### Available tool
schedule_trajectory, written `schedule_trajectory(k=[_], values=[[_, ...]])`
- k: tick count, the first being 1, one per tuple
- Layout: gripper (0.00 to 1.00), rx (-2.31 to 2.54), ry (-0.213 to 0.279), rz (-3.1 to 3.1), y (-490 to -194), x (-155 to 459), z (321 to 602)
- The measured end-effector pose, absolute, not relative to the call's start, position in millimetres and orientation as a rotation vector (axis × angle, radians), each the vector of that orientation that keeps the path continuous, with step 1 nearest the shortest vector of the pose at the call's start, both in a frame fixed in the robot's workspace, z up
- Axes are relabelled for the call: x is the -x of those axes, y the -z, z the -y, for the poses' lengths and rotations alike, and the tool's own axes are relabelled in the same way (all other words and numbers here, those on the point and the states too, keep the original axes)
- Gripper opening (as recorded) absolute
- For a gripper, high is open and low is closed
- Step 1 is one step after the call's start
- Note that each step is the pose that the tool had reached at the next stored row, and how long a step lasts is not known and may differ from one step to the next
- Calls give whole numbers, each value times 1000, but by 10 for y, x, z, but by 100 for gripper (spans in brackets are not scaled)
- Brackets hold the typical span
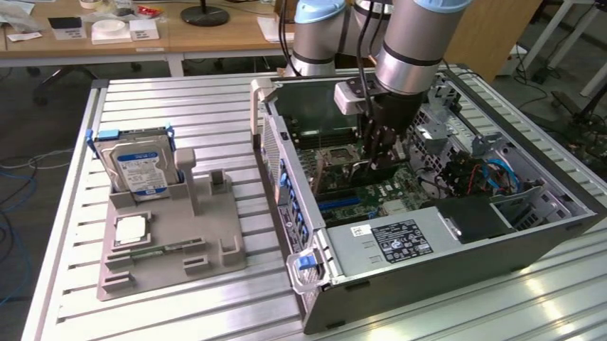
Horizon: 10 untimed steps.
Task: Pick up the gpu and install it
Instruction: 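Insert the gpu into the slot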
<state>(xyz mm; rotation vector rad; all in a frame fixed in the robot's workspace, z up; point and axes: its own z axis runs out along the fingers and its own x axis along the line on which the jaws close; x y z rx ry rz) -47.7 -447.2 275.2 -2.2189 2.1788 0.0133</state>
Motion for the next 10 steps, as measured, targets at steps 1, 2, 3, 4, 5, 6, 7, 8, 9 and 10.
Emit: schedule_trajectory(k=[1,2,3,4,5,6,7,8,9,10], values=[[27,2218,-13,-2178,-2749,486,4472],[27,2218,-13,-2179,-2748,492,4472],[27,2219,-13,-2178,-2748,493,4472],[27,2219,-13,-2178,-2746,493,4473],[27,2219,-13,-2178,-2745,494,4476],[27,2219,-13,-2179,-2745,495,4480],[27,2219,-13,-2179,-2745,494,4485],[27,2219,-12,-2179,-2744,495,4490],[27,2219,-12,-2179,-2744,494,4495],[27,2219,-12,-2179,-2744,494,4501]])
